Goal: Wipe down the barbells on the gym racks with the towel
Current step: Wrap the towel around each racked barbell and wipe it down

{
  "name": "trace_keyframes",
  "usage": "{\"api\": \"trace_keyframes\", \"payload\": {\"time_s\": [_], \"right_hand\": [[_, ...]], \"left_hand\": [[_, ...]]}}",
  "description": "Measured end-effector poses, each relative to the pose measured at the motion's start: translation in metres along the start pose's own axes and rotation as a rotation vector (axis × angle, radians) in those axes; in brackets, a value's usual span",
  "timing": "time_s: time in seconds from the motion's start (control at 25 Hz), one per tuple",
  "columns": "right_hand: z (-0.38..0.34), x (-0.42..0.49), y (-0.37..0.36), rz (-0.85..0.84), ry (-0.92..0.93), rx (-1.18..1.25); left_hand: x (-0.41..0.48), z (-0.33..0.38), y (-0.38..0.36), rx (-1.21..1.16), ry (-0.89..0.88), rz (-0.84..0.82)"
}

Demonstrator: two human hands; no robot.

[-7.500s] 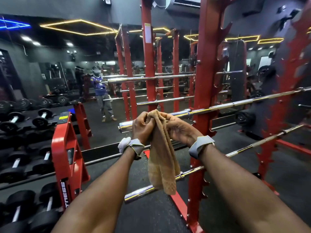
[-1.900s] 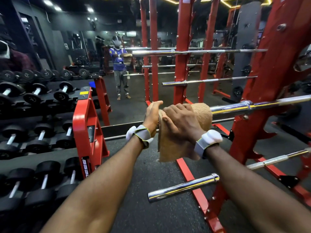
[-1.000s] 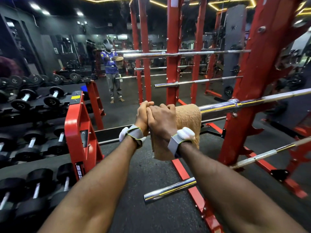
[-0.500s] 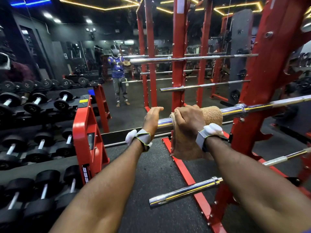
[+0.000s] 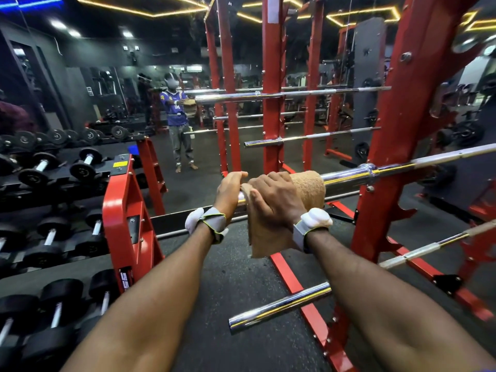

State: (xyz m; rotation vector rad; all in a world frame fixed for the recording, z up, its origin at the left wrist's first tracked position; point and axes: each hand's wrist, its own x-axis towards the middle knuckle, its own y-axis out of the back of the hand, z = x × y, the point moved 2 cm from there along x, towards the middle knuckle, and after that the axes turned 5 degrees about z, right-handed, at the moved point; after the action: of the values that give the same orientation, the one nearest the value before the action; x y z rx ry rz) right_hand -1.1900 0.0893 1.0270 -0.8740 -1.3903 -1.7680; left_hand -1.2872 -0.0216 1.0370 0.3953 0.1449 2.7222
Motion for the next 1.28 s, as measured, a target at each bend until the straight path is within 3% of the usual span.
{"api": "trace_keyframes", "payload": {"time_s": [0.16, 0.4, 0.56, 0.72, 0.88, 1.08, 1.16, 1.28], "right_hand": [[0.051, -0.004, 0.007, -0.015, -0.166, -0.022], [0.012, 0.000, 0.002, 0.064, -0.372, -0.128], [-0.037, 0.003, -0.004, 0.115, -0.300, -0.051], [-0.002, -0.002, -0.003, 0.069, -0.030, -0.018], [0.029, 0.001, -0.001, 0.053, -0.159, -0.024], [-0.017, 0.005, -0.002, 0.081, -0.295, -0.105], [-0.032, 0.006, -0.003, 0.081, -0.268, -0.045], [-0.015, -0.002, 0.000, 0.045, -0.083, 0.020]], "left_hand": [[0.000, 0.001, -0.001, 0.175, -0.096, -0.081], [-0.002, 0.005, -0.005, 0.168, -0.123, -0.073], [-0.005, 0.011, -0.004, 0.112, -0.058, -0.071], [-0.009, 0.014, 0.000, 0.218, -0.098, -0.130], [-0.005, 0.009, 0.000, 0.213, -0.085, -0.171], [-0.005, 0.013, -0.004, 0.248, -0.051, -0.120], [-0.006, 0.012, -0.002, 0.163, 0.012, -0.131], [-0.010, 0.016, 0.001, 0.178, 0.029, -0.147]]}}
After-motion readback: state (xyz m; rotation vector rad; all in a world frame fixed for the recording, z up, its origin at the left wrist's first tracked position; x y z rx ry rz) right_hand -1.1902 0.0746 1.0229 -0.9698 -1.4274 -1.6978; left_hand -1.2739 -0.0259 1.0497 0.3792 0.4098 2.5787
